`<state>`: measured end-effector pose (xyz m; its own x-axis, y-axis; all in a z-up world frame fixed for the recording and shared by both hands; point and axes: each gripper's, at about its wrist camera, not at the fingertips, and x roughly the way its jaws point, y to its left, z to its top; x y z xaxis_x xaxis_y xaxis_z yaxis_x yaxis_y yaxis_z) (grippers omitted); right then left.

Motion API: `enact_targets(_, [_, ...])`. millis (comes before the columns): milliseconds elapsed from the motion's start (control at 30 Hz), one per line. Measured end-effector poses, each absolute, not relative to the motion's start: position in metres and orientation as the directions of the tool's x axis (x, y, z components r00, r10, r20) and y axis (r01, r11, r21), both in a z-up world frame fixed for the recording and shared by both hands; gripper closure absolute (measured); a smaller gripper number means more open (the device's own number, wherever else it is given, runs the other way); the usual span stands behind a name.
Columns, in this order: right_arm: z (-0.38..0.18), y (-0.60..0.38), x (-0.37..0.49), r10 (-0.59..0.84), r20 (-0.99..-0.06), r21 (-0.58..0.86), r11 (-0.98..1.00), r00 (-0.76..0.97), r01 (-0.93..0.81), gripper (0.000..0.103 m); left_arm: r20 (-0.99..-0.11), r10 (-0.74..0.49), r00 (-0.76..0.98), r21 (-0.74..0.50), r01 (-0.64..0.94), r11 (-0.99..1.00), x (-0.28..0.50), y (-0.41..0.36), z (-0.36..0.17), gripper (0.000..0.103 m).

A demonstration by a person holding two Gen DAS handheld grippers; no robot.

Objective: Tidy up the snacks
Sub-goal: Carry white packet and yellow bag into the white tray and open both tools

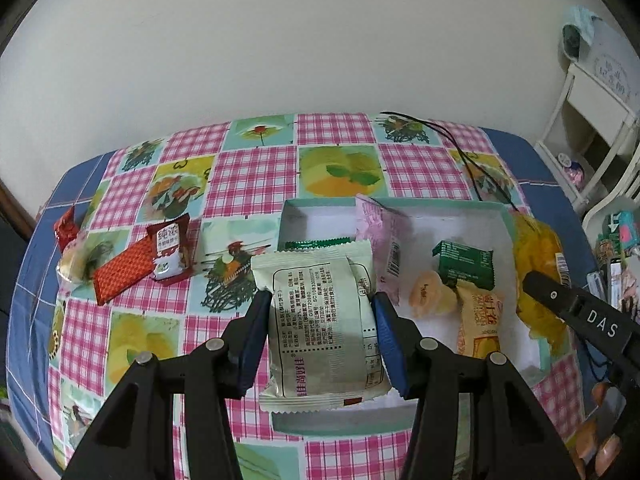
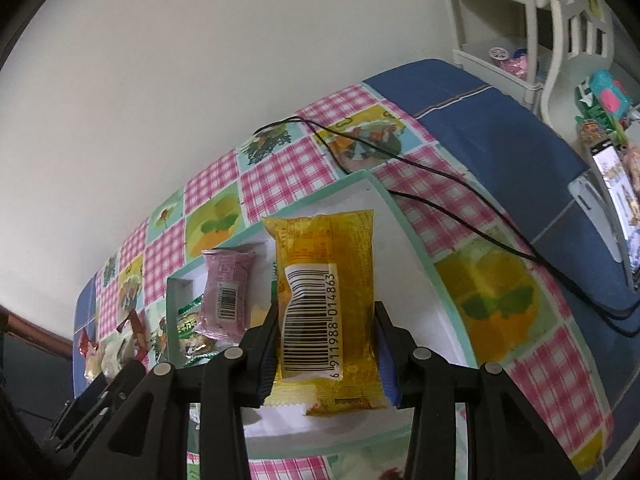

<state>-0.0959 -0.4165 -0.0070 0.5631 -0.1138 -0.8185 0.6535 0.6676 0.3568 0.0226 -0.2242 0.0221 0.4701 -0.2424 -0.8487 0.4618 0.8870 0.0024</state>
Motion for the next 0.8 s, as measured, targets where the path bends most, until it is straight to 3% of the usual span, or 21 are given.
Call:
enact_targets(367, [-0.021, -0.408, -0.064, -0.094, -0.797, 0.351, 0.732, 0.597, 0.584, 0.059, -0.818, -0.240, 0.523, 0.044, 0.472, 0.881, 0.050, -0.241, 0.005, 0.050])
enact_targets(800, [-0.036, -0.400, -0.032, -0.111, -0.807, 0.286, 0.785, 0.580, 0.549, 0.059, -0.817, -0.286, 0.500, -0.031, 0.459, 0.888, 0.079, -0.241, -0.021, 0.050])
